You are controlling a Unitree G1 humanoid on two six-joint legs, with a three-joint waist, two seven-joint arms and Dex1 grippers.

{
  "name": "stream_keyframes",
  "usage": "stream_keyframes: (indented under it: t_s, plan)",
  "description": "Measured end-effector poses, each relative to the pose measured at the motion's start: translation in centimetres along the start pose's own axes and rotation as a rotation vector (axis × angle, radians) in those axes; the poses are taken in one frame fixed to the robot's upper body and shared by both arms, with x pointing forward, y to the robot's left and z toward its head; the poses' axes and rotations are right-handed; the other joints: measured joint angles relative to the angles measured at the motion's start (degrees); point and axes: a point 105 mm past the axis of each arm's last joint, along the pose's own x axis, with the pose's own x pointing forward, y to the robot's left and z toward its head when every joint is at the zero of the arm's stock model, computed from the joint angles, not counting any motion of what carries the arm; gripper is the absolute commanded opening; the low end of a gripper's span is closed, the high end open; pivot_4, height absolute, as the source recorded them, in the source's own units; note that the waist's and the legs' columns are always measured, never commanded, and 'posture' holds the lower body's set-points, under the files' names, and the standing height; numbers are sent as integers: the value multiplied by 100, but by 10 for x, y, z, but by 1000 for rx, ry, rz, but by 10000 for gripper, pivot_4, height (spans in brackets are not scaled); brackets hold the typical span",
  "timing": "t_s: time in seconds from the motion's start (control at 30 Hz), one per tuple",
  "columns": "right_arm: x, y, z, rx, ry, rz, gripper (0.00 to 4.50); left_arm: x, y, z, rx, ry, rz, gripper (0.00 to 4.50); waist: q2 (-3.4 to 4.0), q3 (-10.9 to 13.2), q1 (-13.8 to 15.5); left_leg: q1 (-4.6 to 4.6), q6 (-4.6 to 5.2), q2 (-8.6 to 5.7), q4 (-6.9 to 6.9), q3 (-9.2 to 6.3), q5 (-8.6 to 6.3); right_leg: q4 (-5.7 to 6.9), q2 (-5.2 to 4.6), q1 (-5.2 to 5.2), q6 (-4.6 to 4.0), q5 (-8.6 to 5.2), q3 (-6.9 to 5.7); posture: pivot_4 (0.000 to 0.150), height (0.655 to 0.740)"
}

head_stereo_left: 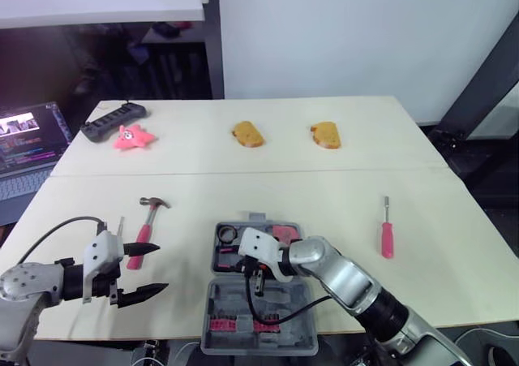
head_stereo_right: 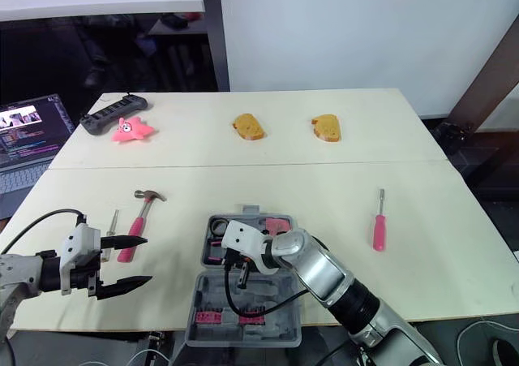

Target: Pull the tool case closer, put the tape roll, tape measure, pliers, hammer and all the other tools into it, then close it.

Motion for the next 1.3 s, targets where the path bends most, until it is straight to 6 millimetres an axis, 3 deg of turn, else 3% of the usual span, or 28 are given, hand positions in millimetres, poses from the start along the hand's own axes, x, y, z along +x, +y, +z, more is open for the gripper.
stream_keyframes:
  t_s: [0.23,0.3,0.37,0.43,0.5,0.67,0.7,0.8,0.97,1.17,1.3]
  plan:
    - [-8,-2,4,45,-108,-12,402,1,1,1,7,-2,2,45000,-7,28,-4,-28,0,-2,2,2,0,3,-1,-5,3,2,3,1500,7400]
    - [-21,-7,4,28,-119,-37,402,4,1,1,9,-3,3,45000,5,61,-11,-64,-1,-3,10,5,1,11,-2,-41,11,8,5,1500,7400]
    - [-47,-16,14,11,-165,-82,402,10,1,1,4,-14,10,45000,9,74,-9,-110,-8,-3,17,-1,6,17,1,-85,22,17,4,1500,7400]
    - [-79,-21,25,-21,-209,-122,0,17,0,1,-12,-25,5,39457,6,76,4,-112,-8,-3,14,-4,6,15,1,-83,23,18,-4,1500,7400]
    - [-108,-18,17,-22,-173,-127,0,22,0,1,-32,-27,1,32524,0,78,15,-112,-6,-3,9,-2,5,8,1,-75,21,17,-15,1500,7400]
    - [-151,-2,-59,103,165,-99,0,39,-6,-15,-51,37,-42,4794,5,109,-2,-108,1,-5,11,15,1,-4,-3,-68,7,6,-15,1500,7400]
    - [-153,-2,-63,109,189,-105,0,45,-7,-17,-47,45,-55,113,-5,115,-28,-107,1,-1,12,18,1,-2,2,-69,4,8,-12,1500,7400]
    - [-151,-1,-67,106,213,-110,0,58,-9,-17,-17,54,-83,113,-20,123,-30,-100,1,6,16,11,2,5,13,-68,-4,12,-13,1500,7400]
    - [-128,-11,-85,125,312,-164,0,83,-10,-24,41,116,-105,113,-23,127,8,-110,-1,-4,22,11,3,3,2,-70,13,22,-11,1500,7400]
    - [-100,-23,-65,50,282,-181,0,103,-10,-20,86,117,-105,113,-27,124,-12,-95,-3,-1,22,7,4,7,6,-59,12,23,-13,1500,7400]
    - [-98,-24,-62,36,305,-168,0,112,-10,-17,105,119,-115,113,-23,121,14,-92,-3,-4,27,5,5,6,5,-50,12,23,-13,1500,7400]
